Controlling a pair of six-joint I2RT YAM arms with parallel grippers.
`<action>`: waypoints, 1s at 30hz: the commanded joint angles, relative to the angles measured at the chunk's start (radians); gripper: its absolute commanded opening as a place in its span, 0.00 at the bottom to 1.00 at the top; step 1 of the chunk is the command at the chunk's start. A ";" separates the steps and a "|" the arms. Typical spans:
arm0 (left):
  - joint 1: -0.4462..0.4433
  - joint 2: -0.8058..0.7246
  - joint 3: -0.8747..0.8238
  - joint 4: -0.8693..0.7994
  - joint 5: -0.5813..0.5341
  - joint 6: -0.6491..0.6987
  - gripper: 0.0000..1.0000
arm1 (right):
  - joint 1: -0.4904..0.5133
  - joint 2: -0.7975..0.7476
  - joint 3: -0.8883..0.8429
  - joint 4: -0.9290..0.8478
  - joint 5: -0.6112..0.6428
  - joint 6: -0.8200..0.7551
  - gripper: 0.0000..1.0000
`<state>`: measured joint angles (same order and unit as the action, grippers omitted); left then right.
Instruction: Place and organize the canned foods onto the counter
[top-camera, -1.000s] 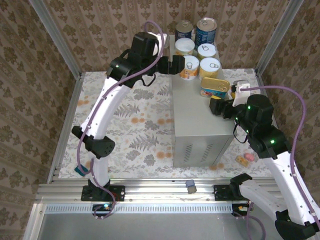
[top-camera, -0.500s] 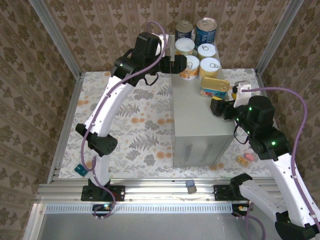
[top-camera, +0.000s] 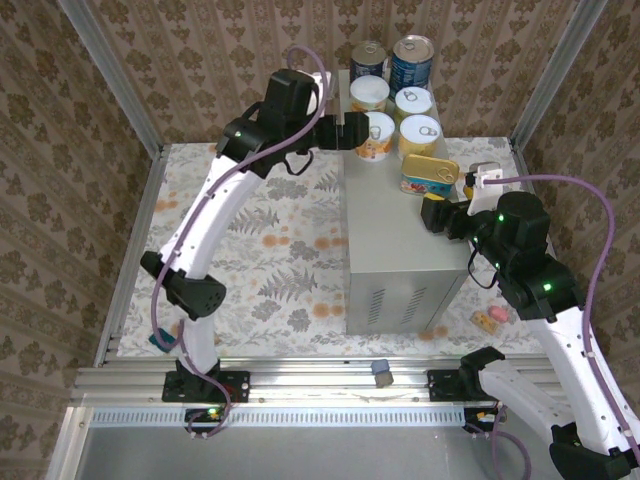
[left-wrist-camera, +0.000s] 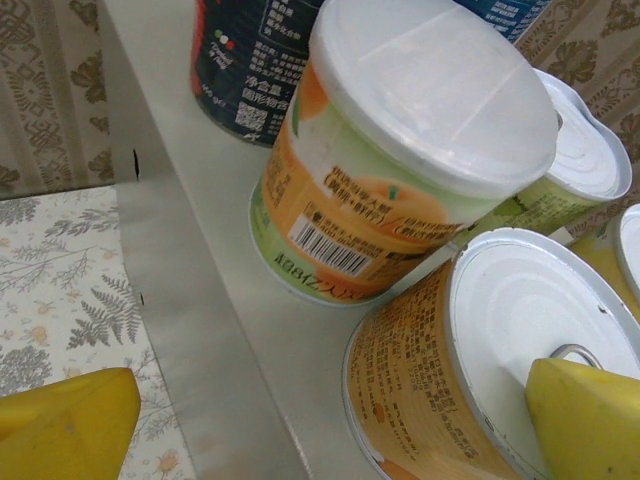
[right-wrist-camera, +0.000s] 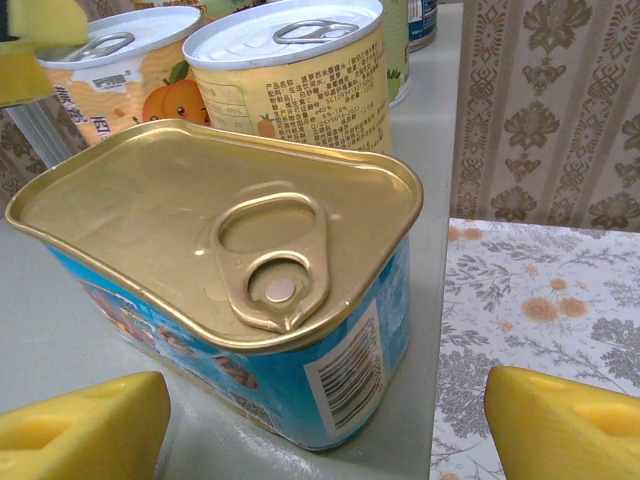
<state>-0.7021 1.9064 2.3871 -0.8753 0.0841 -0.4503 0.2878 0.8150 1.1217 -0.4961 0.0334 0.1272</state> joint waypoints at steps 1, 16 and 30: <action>0.016 -0.032 -0.046 -0.051 -0.033 -0.003 0.99 | -0.006 0.004 -0.029 -0.049 -0.027 -0.004 0.84; 0.008 -0.021 -0.045 -0.023 0.053 0.016 0.99 | -0.006 0.013 -0.022 -0.047 -0.029 -0.006 0.84; -0.002 -0.017 -0.071 -0.018 0.053 0.013 0.98 | -0.010 0.016 -0.025 -0.047 -0.029 -0.007 0.84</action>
<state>-0.6941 1.8835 2.3386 -0.8410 0.1238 -0.4500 0.2848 0.8181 1.1217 -0.4957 0.0208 0.1272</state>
